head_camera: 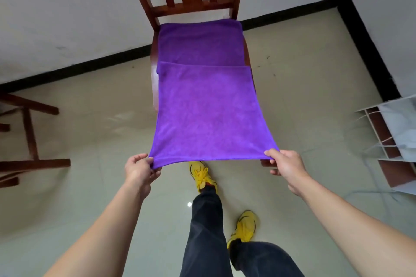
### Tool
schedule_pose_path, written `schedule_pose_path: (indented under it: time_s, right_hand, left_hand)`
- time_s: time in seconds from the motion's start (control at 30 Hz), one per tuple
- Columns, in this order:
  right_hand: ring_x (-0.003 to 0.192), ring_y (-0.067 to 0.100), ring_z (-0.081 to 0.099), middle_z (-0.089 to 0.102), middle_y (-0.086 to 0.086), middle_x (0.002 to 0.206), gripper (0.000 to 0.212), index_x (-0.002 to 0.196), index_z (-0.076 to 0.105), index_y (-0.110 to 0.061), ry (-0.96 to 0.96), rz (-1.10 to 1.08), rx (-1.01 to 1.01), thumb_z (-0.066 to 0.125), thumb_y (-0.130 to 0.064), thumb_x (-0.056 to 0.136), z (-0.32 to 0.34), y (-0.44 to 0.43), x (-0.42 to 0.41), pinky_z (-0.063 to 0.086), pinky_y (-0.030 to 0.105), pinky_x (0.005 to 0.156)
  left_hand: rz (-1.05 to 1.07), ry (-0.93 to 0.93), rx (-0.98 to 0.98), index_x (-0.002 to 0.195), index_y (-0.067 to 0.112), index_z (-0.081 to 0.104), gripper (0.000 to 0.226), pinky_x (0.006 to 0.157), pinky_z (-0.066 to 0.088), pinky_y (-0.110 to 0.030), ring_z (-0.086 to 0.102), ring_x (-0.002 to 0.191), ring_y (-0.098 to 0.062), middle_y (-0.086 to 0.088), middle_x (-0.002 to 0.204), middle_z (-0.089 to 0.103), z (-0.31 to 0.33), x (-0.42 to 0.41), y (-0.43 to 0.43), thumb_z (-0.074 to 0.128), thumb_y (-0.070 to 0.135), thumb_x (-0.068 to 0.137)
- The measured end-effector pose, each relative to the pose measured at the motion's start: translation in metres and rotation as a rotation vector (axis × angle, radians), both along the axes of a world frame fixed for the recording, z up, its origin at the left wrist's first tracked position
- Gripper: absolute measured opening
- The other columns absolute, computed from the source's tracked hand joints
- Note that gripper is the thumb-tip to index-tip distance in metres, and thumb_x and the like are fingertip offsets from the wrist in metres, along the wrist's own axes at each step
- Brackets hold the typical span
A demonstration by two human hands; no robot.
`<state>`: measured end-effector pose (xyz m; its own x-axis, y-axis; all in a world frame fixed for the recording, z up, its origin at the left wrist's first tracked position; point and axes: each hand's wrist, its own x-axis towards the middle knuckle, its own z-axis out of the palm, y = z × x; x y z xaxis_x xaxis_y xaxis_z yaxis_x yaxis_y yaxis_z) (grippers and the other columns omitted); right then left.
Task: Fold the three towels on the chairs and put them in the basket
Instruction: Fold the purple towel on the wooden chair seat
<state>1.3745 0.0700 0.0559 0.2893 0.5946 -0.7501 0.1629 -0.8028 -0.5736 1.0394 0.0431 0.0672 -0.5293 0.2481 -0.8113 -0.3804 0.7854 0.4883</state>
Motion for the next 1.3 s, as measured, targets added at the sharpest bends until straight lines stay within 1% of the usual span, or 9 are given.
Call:
schedule_pose_path:
  time_s: [0.1, 0.23, 0.37, 0.5, 0.7, 0.87, 1.0, 1.1, 1.3]
  right_hand:
    - [0.070, 0.020, 0.063, 0.055, 0.001, 0.062, 0.022, 0.065, 0.058, -0.010, 0.040, 0.022, -0.005, 0.067, -0.015, 0.084, 0.009, -0.032, 0.008, 0.043, 0.024, 0.049]
    - [0.069, 0.018, 0.066, 0.058, 0.001, 0.063, 0.015, 0.073, 0.063, -0.008, 0.072, 0.048, -0.003, 0.067, -0.015, 0.085, 0.022, -0.063, 0.016, 0.043, 0.027, 0.054]
    - [0.066, 0.015, 0.067, 0.065, 0.002, 0.066, 0.020, 0.071, 0.060, -0.008, 0.091, 0.050, -0.009, 0.067, -0.018, 0.086, 0.029, -0.077, 0.018, 0.044, 0.027, 0.055]
    - [0.072, 0.018, 0.070, 0.070, 0.006, 0.075, 0.025, 0.068, 0.058, -0.012, 0.102, 0.038, 0.002, 0.069, -0.025, 0.086, 0.033, -0.069, 0.017, 0.044, 0.027, 0.056]
    - [0.067, 0.017, 0.063, 0.060, -0.001, 0.066, 0.022, 0.072, 0.060, -0.014, 0.071, -0.060, 0.083, 0.071, -0.028, 0.084, 0.039, -0.011, 0.002, 0.040, 0.025, 0.052]
    - [0.057, 0.016, 0.033, 0.043, 0.005, 0.064, 0.033, 0.064, 0.059, -0.005, -0.110, -0.091, 0.261, 0.075, -0.028, 0.079, 0.049, 0.070, -0.015, 0.027, 0.023, 0.049]
    - [0.056, 0.014, 0.047, 0.062, 0.004, 0.069, 0.030, 0.059, 0.056, -0.015, -0.033, -0.177, 0.255, 0.075, -0.026, 0.079, 0.052, 0.134, -0.027, 0.029, 0.023, 0.045]
    - [0.054, 0.011, 0.053, 0.064, 0.003, 0.069, 0.026, 0.065, 0.060, -0.014, 0.012, -0.232, 0.254, 0.075, -0.027, 0.081, 0.046, 0.180, -0.035, 0.035, 0.024, 0.045]
    - [0.056, 0.007, 0.053, 0.063, 0.000, 0.071, 0.011, 0.073, 0.066, -0.015, 0.016, -0.170, 0.264, 0.074, -0.017, 0.080, 0.031, 0.258, -0.047, 0.041, 0.020, 0.047]
  left_hand:
    - [0.012, 0.051, -0.024, 0.088, 0.015, 0.044, 0.018, 0.033, 0.043, -0.015, 0.047, 0.053, -0.020, -0.009, 0.076, 0.052, 0.007, 0.010, -0.033, 0.045, -0.001, 0.095]
    - [0.050, 0.086, -0.025, 0.097, 0.012, 0.044, 0.012, 0.032, 0.041, -0.015, 0.047, 0.039, -0.015, -0.008, 0.072, 0.051, 0.017, 0.020, -0.071, 0.048, 0.001, 0.095]
    - [0.068, 0.079, 0.002, 0.078, 0.015, 0.044, 0.022, 0.033, 0.043, -0.015, 0.050, 0.037, -0.012, -0.008, 0.071, 0.053, 0.024, 0.019, -0.087, 0.052, 0.002, 0.094]
    - [0.072, 0.062, 0.037, 0.077, 0.014, 0.047, 0.021, 0.034, 0.043, -0.014, 0.052, 0.030, -0.009, -0.010, 0.070, 0.055, 0.029, 0.014, -0.078, 0.054, 0.003, 0.094]
    - [0.041, 0.034, 0.078, 0.074, 0.012, 0.050, 0.020, 0.033, 0.032, -0.010, 0.038, 0.023, -0.006, -0.008, 0.059, 0.046, 0.033, -0.001, -0.026, 0.059, 0.005, 0.091]
    - [0.025, -0.117, 0.207, 0.080, 0.010, 0.060, 0.010, 0.039, 0.042, -0.014, 0.048, 0.033, -0.006, 0.003, 0.041, 0.052, 0.038, -0.019, 0.043, 0.064, 0.010, 0.090]
    - [-0.033, -0.252, 0.315, 0.091, 0.003, 0.063, 0.009, 0.053, 0.053, -0.017, 0.059, 0.046, -0.007, -0.003, 0.063, 0.063, 0.040, -0.036, 0.104, 0.054, 0.003, 0.093]
    - [-0.119, -0.267, 0.378, 0.092, 0.002, 0.062, 0.007, 0.061, 0.054, -0.021, 0.064, 0.051, -0.007, 0.001, 0.061, 0.069, 0.041, -0.048, 0.152, 0.057, -0.002, 0.090]
    - [-0.415, -0.005, 0.306, 0.104, -0.003, 0.062, 0.030, 0.065, 0.052, -0.021, 0.063, 0.073, -0.017, -0.010, 0.083, 0.064, 0.027, -0.070, 0.234, 0.067, -0.012, 0.077]
